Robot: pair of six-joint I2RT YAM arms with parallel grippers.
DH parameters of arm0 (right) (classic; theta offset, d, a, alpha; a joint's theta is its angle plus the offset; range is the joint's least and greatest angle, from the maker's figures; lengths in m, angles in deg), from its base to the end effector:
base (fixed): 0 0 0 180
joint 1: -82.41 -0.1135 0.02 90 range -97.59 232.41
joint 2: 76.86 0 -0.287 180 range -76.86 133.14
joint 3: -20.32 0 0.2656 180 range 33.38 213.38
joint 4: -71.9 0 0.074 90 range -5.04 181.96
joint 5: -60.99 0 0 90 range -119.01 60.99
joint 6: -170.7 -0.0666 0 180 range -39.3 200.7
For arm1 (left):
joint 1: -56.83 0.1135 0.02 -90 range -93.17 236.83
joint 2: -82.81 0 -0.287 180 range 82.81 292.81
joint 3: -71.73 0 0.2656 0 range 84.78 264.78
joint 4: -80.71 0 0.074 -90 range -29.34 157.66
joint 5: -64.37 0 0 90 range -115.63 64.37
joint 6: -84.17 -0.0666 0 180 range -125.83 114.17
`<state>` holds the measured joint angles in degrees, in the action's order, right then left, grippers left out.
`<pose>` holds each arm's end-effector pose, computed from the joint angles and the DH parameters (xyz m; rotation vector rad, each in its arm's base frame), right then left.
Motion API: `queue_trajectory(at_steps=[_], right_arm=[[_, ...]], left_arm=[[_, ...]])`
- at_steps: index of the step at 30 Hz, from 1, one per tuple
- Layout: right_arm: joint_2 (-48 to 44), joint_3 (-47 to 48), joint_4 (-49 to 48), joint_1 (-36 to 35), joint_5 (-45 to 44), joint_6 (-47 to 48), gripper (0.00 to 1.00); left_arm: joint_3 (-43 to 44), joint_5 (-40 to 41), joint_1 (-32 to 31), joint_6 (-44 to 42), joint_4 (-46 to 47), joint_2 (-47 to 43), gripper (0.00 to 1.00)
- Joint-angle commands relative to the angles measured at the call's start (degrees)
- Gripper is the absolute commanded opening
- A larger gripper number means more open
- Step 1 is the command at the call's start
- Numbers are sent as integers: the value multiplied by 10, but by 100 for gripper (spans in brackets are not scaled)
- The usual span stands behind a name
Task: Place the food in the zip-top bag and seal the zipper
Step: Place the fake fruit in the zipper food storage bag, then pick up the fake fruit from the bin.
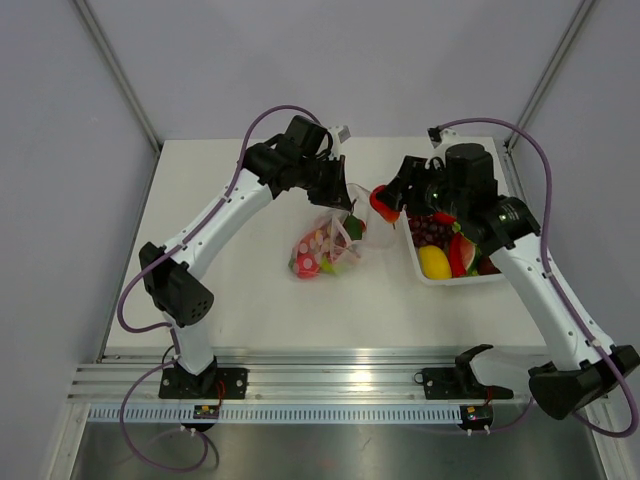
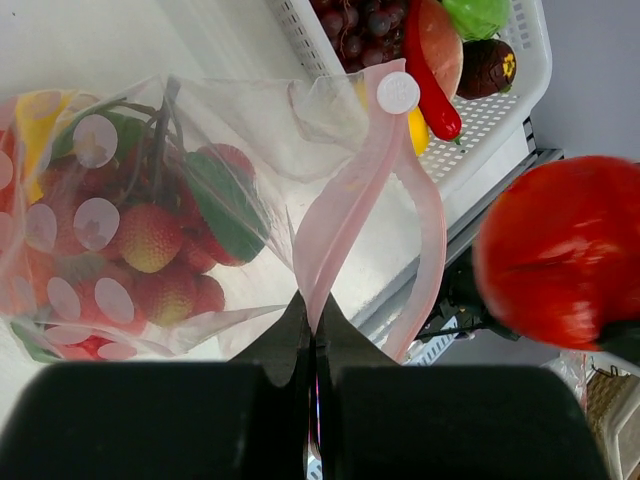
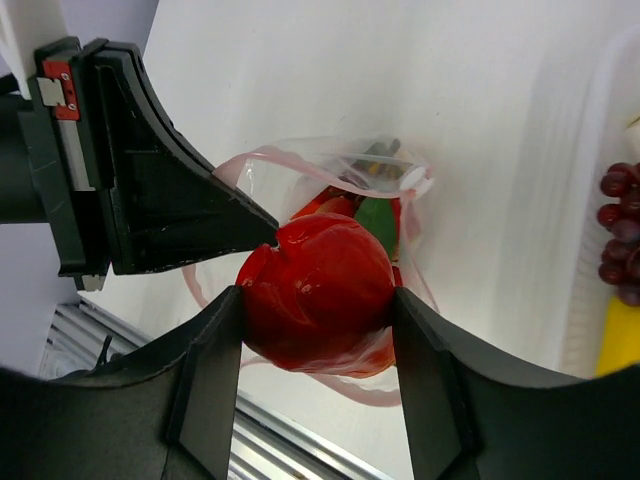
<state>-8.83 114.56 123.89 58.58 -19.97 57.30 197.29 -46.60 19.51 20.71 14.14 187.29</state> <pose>0.2490 0.1214 0.4362 -0.1110 2.0792 0.6734 0.3315 -0.2827 0.3898 0.4246 2.4788 -0.9366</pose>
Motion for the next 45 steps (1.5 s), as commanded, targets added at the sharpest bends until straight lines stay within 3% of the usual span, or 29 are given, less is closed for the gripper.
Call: queue_trajectory(at_steps=[1, 3, 5, 6, 8, 9, 12, 16, 20, 24, 30, 35, 45], right_arm=[[36, 13, -40, -38, -25, -17, 42], [50, 10, -45, -56, -38, -17, 47], [73, 11, -36, -64, -38, -16, 59], [78, 12, -35, -70, -39, -14, 70], [83, 20, -23, -74, -52, -11, 83], [80, 20, -20, -73, -59, -9, 94], [55, 27, -8, -74, -115, 11, 97], [12, 28, 39, -67, -265, 51, 95], [-10, -38, 66, -11, -439, 135, 84], [-34, -139, 12, 78, -432, 250, 85], [-53, -260, -125, 89, -440, 395, 95], [33, -256, -154, 114, -436, 459, 96], [137, -241, -207, 168, -357, 459, 84]], left_arm=[[27, -6, 1, -3, 12, -12, 0], [28, -4, 1, -3, 10, -16, 0], [28, -6, 1, -3, 10, -19, 0], [28, -8, 1, -3, 12, -19, 0], [28, -8, 1, -2, 12, -22, 0], [28, -7, 1, -3, 10, -21, 0], [26, -7, 1, -3, 10, -21, 0], [21, -5, 2, -6, 9, -22, 0], [16, -1, 6, -11, 8, -30, 0], [4, 1, 7, -9, 16, -38, 0], [-7, -5, 7, -7, 24, -40, 0], [-18, -5, 7, -8, 26, -50, 0], [-33, -6, 7, -14, 29, -63, 0]])
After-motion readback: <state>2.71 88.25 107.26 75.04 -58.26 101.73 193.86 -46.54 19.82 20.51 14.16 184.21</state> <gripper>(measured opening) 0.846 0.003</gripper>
